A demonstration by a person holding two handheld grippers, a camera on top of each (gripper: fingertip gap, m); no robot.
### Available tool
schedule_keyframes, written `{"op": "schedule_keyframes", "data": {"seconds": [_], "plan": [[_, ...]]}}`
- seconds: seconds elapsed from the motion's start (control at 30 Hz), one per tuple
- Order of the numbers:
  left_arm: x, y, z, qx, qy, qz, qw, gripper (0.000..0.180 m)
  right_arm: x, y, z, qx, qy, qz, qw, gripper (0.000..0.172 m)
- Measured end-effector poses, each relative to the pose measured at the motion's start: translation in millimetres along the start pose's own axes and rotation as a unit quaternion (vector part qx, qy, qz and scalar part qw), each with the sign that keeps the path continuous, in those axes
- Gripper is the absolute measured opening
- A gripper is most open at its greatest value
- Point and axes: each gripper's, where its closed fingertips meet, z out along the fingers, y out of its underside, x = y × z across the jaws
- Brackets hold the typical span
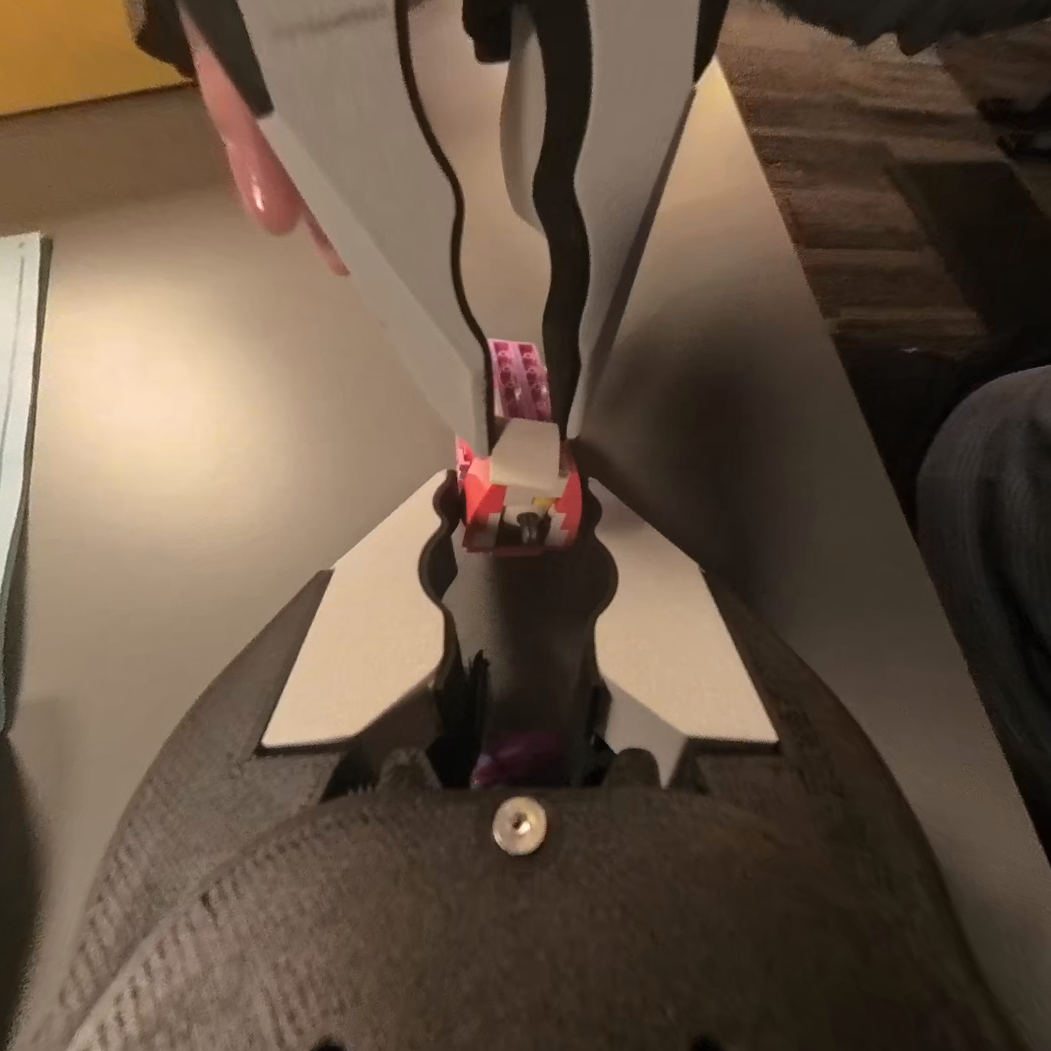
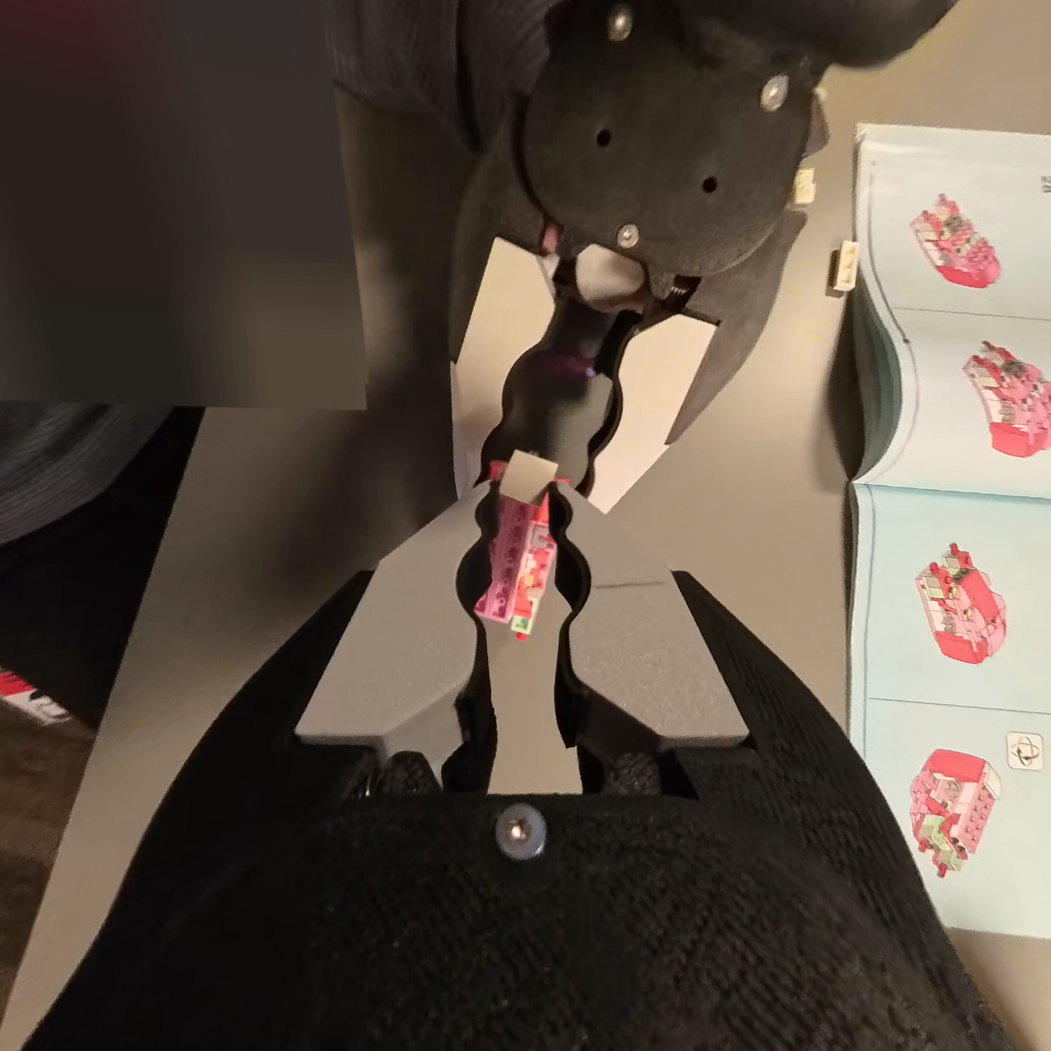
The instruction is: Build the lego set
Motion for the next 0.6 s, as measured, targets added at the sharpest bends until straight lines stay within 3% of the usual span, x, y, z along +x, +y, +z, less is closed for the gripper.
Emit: {"op": "schedule_keyframes", "data": {"seconds": [0.6], "plan": [[7.1, -19.0, -12.4, 0.060, 0.025, 0.001, 0.998, 0.041, -7.2, -9.3, -14.0, -0.025, 0.012, -0.029, 0.999, 0.015]]}}
